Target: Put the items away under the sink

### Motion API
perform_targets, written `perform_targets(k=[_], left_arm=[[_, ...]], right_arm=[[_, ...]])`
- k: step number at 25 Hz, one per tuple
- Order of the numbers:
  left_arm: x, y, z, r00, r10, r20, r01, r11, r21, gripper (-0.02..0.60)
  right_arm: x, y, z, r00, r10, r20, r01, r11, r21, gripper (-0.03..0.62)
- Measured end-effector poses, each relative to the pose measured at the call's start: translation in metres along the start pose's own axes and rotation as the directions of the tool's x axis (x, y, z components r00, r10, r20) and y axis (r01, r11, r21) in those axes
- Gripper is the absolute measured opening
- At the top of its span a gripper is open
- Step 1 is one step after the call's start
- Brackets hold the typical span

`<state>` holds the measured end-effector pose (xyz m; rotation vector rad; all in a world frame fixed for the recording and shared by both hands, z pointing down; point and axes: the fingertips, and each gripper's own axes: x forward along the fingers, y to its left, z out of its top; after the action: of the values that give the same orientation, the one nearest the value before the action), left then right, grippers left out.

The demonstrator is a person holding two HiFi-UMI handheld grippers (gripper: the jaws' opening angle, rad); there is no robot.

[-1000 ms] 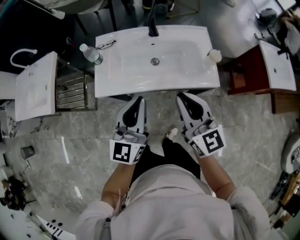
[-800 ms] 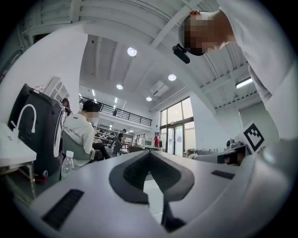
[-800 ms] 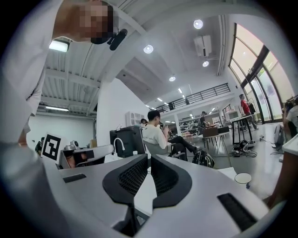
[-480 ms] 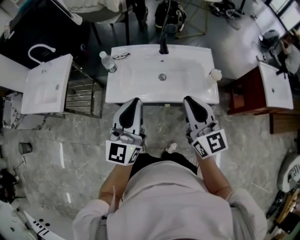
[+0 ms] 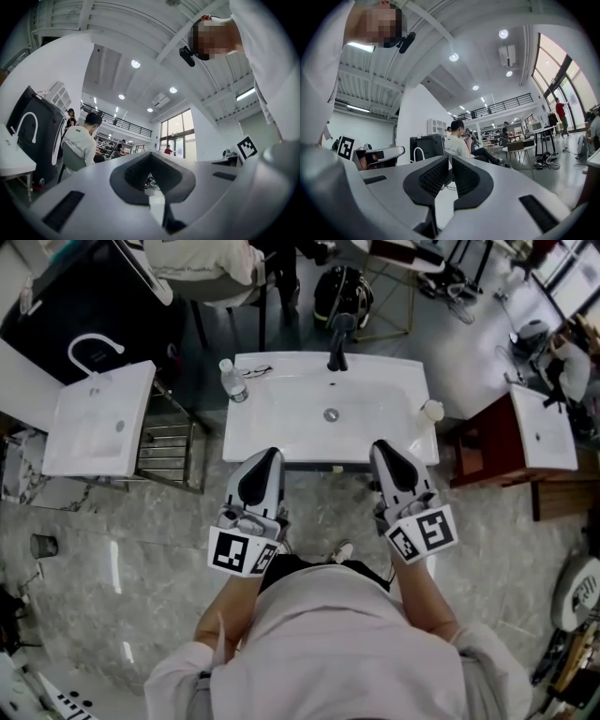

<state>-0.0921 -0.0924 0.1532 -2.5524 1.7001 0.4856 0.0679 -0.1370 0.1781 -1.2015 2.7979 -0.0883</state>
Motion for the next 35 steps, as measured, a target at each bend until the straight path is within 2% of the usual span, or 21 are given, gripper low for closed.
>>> perform_targets(k=[7,19,28,35], left_arm=[[-0.009,0.026,0.000,0.998,-0.051,-0.038,0.052,0.999,0.011,0.003],[-0.024,0.054,-0.001,0.992,-0.120,-0.046,0.119,0.993,-0.017,0.003],[-0.008,0.034,-0.008,0.985,-0.170,-0.037,0.168,0.985,-0.043,0.003],[0.008,0.008,-0.008,0.981,-0.191,-0.022,0.190,0.981,-0.045,0.003]], right_arm=[[0.019,0.027,-0.003,0.999,-0.034,0.016,0.033,0.999,0.009,0.049],[0.045,0.071,-0.021,0.999,-0.040,-0.005,0.040,0.999,0.003,0.049],[0.023,0.047,-0.017,0.994,-0.108,-0.006,0.108,0.994,0.003,0.049],[0.007,0.030,-0.008,0.994,-0.113,-0.001,0.113,0.994,-0.003,0.049]])
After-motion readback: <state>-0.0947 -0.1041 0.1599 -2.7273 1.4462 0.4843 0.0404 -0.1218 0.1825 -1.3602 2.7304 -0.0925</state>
